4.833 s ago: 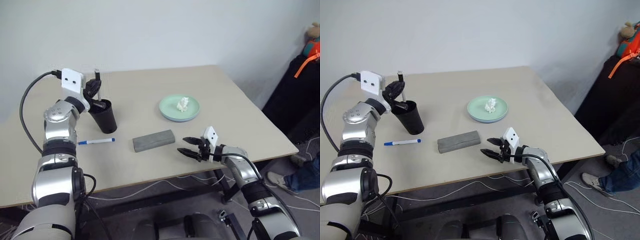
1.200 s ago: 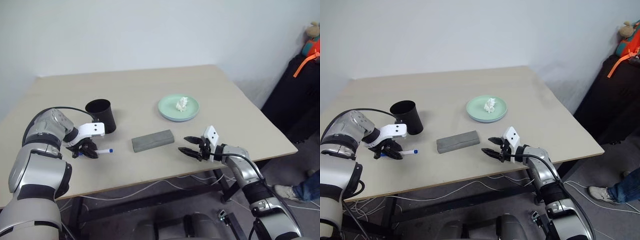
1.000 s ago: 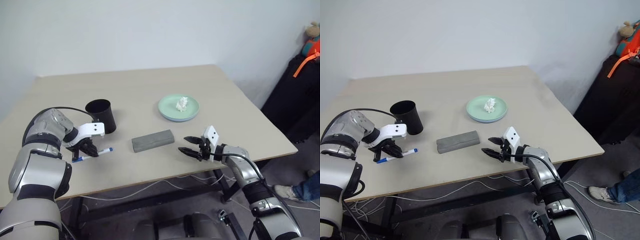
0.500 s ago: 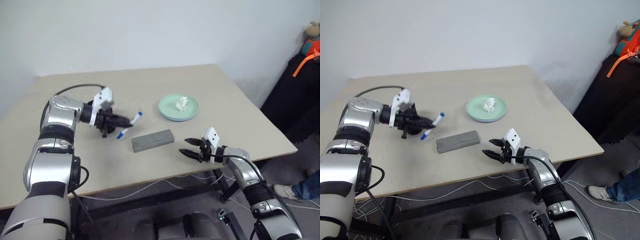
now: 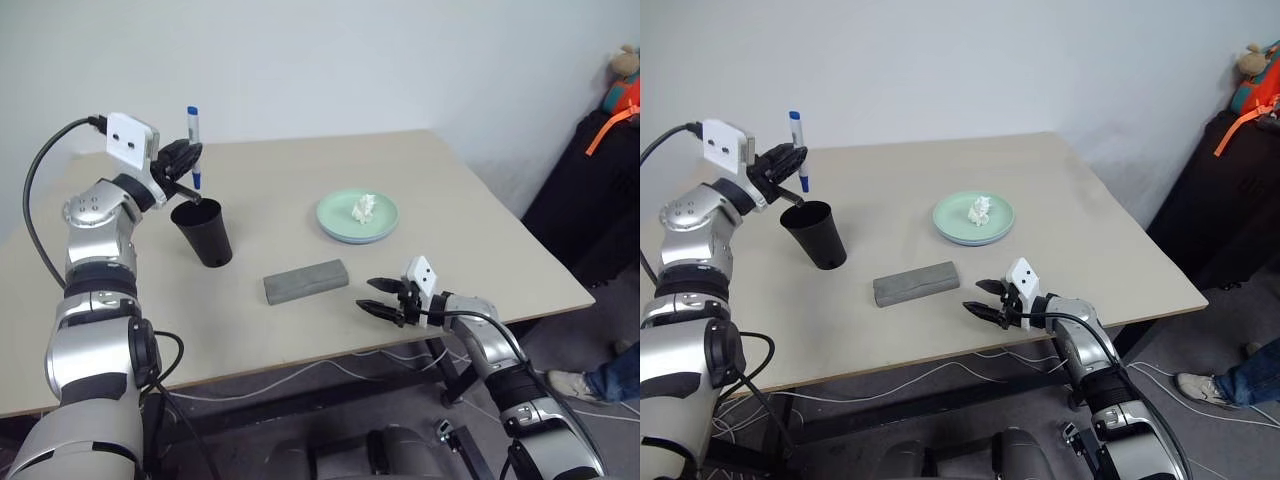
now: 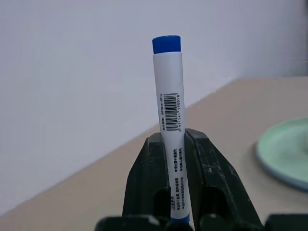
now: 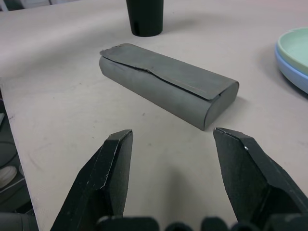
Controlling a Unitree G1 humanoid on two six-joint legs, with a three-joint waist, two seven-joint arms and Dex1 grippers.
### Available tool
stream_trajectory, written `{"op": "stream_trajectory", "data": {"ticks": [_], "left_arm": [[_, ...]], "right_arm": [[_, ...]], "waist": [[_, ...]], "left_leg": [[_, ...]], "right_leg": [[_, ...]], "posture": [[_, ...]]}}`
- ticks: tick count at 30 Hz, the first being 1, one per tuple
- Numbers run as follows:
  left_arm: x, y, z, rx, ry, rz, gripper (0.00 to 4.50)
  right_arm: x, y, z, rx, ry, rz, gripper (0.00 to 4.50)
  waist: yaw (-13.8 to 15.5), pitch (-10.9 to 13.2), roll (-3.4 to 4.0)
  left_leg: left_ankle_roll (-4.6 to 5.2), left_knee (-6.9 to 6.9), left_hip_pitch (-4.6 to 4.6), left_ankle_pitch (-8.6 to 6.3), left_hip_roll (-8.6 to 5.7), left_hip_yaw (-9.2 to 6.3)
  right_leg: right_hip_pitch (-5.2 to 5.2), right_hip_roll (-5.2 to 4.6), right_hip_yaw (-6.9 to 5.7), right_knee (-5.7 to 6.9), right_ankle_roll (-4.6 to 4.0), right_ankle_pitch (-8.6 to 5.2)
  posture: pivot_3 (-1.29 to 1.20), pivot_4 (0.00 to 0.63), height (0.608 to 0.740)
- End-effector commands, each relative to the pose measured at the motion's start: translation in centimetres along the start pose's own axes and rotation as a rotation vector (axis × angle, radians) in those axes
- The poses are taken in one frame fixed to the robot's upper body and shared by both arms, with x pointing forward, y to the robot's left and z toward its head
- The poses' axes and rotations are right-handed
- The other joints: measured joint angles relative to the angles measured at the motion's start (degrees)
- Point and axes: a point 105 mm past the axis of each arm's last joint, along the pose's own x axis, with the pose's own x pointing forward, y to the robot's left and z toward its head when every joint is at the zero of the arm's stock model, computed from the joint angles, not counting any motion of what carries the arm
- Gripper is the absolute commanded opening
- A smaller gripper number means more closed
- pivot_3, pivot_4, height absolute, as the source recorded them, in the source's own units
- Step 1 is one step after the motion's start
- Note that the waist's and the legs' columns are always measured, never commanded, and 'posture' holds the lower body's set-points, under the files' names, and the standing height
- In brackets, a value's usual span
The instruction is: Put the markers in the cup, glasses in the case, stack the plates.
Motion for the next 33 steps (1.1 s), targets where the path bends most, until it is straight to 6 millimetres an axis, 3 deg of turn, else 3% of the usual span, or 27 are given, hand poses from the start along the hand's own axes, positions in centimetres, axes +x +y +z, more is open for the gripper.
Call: {"op": "stream_trajectory", "data": {"ticks": [1, 14, 15, 23, 33], "left_arm": [[-0.3, 0.7, 0.7, 0.03, -0.042, 0.066, 0.07], [-0.5, -0.6, -1.7, -0.102, -0.018, 0.059, 0.07], [-0.6, -0.7, -1.9, -0.103, -0.016, 0.06, 0.82], [-0.6, -1.5, -1.9, -0.1, -0.042, 0.055, 3.51], [-0.8, -2.1, -1.2, -0.126, -0.101, 0.068, 3.51]], "right_arm": [[0.3, -0.3, 1.5, -0.039, -0.034, 0.008, 2.91], [0.0, -0.1, 1.3, -0.036, -0.029, 0.016, 2.91], [0.0, -0.1, 1.3, -0.036, -0.029, 0.015, 2.91], [-0.3, -0.2, 1.2, -0.032, -0.022, 0.017, 2.91], [-0.8, -1.0, 2.2, -0.041, -0.041, -0.002, 2.91]], "waist": [[0.0, 0.0, -0.02], [0.1, 0.0, -0.03], [0.1, 0.0, -0.03], [0.1, 0.0, -0.03], [0.2, 0.0, -0.03]], "left_leg": [[-0.01, 0.0, 0.0, 0.0, 0.0, 0.02], [-0.15, -0.01, 0.0, -0.09, 0.0, 0.02], [-0.15, -0.01, -0.01, -0.09, 0.0, 0.02], [-0.16, -0.03, 0.0, -0.09, 0.0, 0.03], [-0.17, -0.03, 0.0, -0.1, 0.0, 0.02]], "right_leg": [[0.01, 0.0, 0.01, -0.01, 0.0, 0.0], [0.01, 0.0, -0.01, -0.03, 0.0, 0.0], [0.01, 0.0, -0.01, -0.03, 0.0, 0.0], [0.0, 0.0, -0.01, -0.04, 0.0, 0.0], [0.02, -0.01, -0.01, -0.05, 0.0, 0.0]], "posture": [[0.0, 0.0, 0.74], [0.0, 0.0, 0.74], [0.0, 0.0, 0.74], [0.0, 0.0, 0.74], [0.0, 0.0, 0.74]]}}
